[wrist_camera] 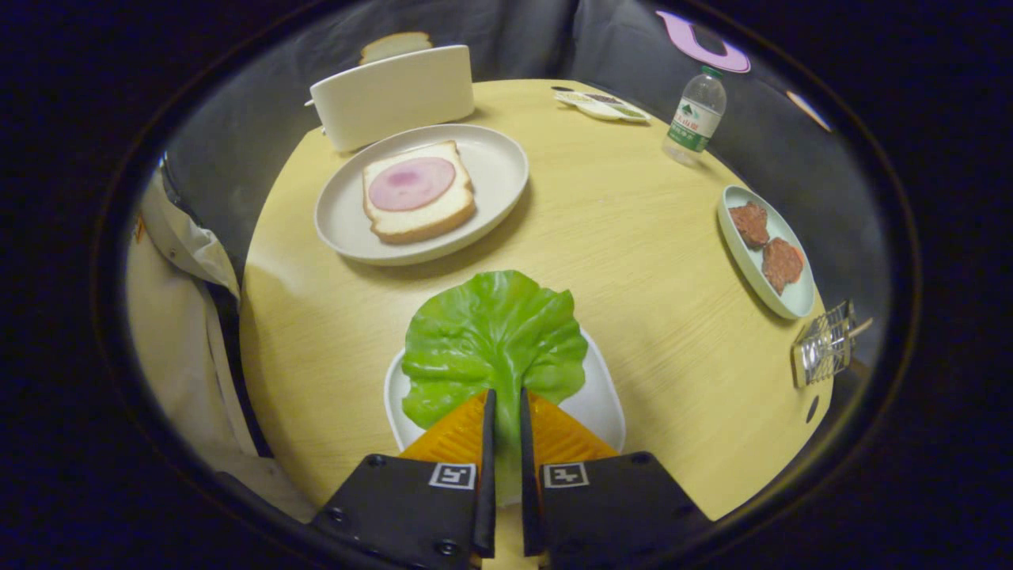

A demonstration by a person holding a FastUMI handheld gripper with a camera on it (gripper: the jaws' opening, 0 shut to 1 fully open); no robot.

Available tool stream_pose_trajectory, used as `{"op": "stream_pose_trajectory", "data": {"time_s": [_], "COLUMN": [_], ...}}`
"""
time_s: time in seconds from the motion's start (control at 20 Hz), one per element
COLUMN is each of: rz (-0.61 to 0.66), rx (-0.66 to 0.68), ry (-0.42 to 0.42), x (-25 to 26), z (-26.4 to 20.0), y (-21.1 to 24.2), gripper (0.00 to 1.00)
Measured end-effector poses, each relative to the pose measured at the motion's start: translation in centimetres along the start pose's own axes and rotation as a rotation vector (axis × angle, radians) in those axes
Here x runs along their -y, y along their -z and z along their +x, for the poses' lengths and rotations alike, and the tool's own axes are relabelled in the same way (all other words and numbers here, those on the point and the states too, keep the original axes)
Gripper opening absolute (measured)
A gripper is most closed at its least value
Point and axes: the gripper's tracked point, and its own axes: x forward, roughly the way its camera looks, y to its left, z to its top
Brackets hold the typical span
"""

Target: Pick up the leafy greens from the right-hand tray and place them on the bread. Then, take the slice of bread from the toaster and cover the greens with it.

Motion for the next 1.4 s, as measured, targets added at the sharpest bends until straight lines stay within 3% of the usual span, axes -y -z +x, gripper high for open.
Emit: {"op": "stream_pose_trajectory", "data": {"time_s": [0.1,0.15,0.8,1.4], "rz": [-0.038,-0.044,-0.011,-0.021], "rx": [0.005,0.0,0.045,0.111], "ry": [0.017,0.02,0.109,0.161], "x": [-0.2,-0.4,-2.3,-5.2], "z": [0.1,-0.1,-5.5,-7.7], "y": [0.1,0.2,-2.1,-8.0], "gripper": [0.04,0.04,0.04,0.04]}}
